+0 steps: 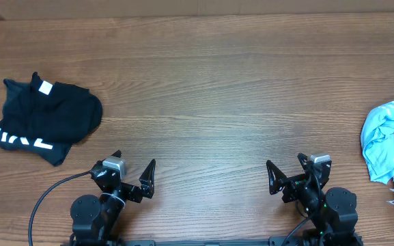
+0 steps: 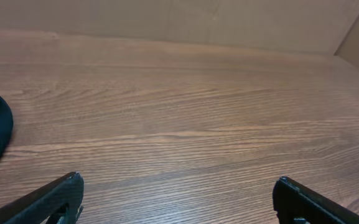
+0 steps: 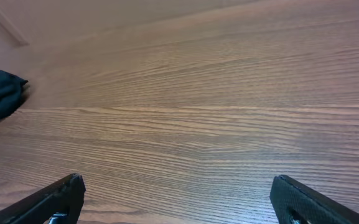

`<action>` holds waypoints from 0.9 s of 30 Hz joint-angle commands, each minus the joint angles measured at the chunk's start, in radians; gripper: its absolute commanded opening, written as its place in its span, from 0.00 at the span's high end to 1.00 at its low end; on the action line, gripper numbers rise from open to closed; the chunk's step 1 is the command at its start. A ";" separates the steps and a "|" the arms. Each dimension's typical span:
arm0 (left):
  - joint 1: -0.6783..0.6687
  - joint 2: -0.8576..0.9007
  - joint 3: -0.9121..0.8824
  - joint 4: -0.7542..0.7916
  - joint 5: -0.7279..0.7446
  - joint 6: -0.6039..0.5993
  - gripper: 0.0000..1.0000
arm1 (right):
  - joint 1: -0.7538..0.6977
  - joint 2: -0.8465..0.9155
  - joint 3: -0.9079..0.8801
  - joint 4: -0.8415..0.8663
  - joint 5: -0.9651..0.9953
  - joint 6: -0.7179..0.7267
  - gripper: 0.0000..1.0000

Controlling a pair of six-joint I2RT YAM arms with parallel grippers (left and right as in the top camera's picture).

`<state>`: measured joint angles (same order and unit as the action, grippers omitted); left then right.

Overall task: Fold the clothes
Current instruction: 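Raise both arms from rest toward the table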

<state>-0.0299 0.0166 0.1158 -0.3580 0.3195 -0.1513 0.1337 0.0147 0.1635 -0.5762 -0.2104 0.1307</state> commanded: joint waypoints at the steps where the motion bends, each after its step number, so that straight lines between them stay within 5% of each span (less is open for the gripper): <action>1: 0.011 -0.012 -0.010 0.008 0.022 -0.007 0.00 | 0.006 -0.012 -0.009 0.004 0.007 0.003 0.00; 18: 0.011 -0.012 0.013 0.003 0.073 -0.022 0.00 | 0.006 -0.012 -0.006 0.074 -0.116 0.005 0.00; 22: 0.011 0.045 0.208 -0.058 -0.017 -0.020 0.00 | 0.006 0.006 0.089 0.053 -0.125 0.084 0.00; 27: 0.010 0.475 0.632 -0.229 -0.104 0.021 0.00 | 0.006 0.335 0.372 -0.058 -0.074 0.084 0.00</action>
<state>-0.0299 0.2955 0.5575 -0.5243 0.2741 -0.1532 0.1337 0.1940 0.3916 -0.5980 -0.3031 0.2062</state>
